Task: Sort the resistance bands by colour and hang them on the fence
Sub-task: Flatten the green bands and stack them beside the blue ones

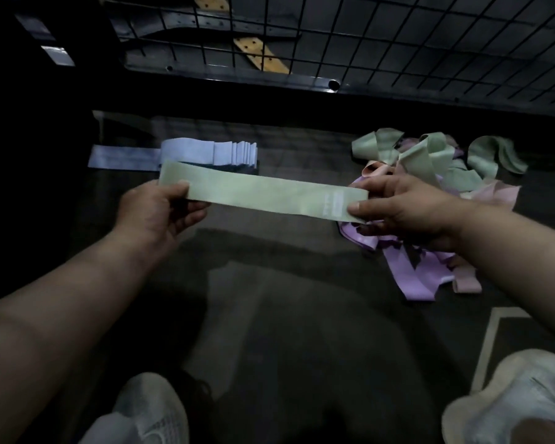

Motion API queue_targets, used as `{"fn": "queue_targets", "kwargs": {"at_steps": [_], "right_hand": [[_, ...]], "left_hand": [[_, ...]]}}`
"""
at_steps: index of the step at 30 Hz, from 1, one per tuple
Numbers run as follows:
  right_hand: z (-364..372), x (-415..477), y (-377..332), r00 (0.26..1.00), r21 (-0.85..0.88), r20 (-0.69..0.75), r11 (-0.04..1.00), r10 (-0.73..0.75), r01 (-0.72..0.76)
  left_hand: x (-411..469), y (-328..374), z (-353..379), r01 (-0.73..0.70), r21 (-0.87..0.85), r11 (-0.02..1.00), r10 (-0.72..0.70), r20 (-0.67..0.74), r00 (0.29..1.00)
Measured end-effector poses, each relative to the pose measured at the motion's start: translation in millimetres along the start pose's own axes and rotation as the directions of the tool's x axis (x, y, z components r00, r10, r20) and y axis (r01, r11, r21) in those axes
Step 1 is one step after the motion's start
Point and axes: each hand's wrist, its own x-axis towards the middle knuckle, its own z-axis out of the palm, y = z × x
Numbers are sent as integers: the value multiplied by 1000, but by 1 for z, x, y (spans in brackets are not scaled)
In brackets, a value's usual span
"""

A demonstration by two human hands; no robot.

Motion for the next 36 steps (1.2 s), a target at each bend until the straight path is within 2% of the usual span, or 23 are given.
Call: {"fn": "queue_targets", "kwargs": {"at_steps": [4,6,9,14,16,19,22,24,26,28,29,30,32,33,34,35,36], "right_hand": [[15,8,12,997,109,-72,994,2,6],[23,10,24,996,123,-87,992,28,-17],[40,14,49,979,103,-182,992,96,-78],[78,22,89,947,166,-282,980,156,-112],[87,32,104,924,79,-363,992,122,-99],[95,40,125,921,-208,-389,973,15,-103],[95,40,139,932,-431,-362,892,-31,-138],[92,40,143,938,-516,-344,842,-34,-158],[85,43,140,948,-612,-315,773,-40,-171],[72,48,129,941,-675,-327,720,-91,-165],[61,52,120,919,-690,-354,711,-174,-131],[49,57,112,868,-719,-400,689,-296,-96],[15,67,90,675,-761,-541,634,-502,-138],[-2,71,76,564,-738,-622,648,-544,-189],[-21,74,62,490,-690,-692,686,-530,-232],[-39,77,49,467,-629,-749,725,-470,-280],[-56,80,38,495,-578,-782,737,-377,-351]], "left_hand": [[-3,-4,-18,-15,23,1000,16,-37,999],[-5,-7,-28,-12,50,999,14,-46,999],[-10,-21,-44,3,128,992,6,-74,997],[-10,-49,-70,60,250,966,-9,-200,980],[-8,-56,-74,99,337,936,-21,-227,974],[-13,-69,-74,138,484,864,-38,-212,977],[-13,-81,-79,116,650,751,15,-192,981],[-10,-85,-82,118,775,621,41,-183,982],[-6,-87,-82,124,874,470,62,-172,983],[-7,-87,-77,171,959,224,65,-189,980],[-7,-87,-74,192,976,102,95,-201,975],[-6,-86,-71,191,981,37,143,-195,970],[-5,-85,-60,133,991,22,229,-135,964],[-5,-84,-53,103,994,32,241,-107,965],[-4,-83,-45,78,996,44,238,-87,967],[-3,-81,-36,55,997,62,235,-68,970],[-3,-78,-26,29,996,84,236,-49,970]]}}
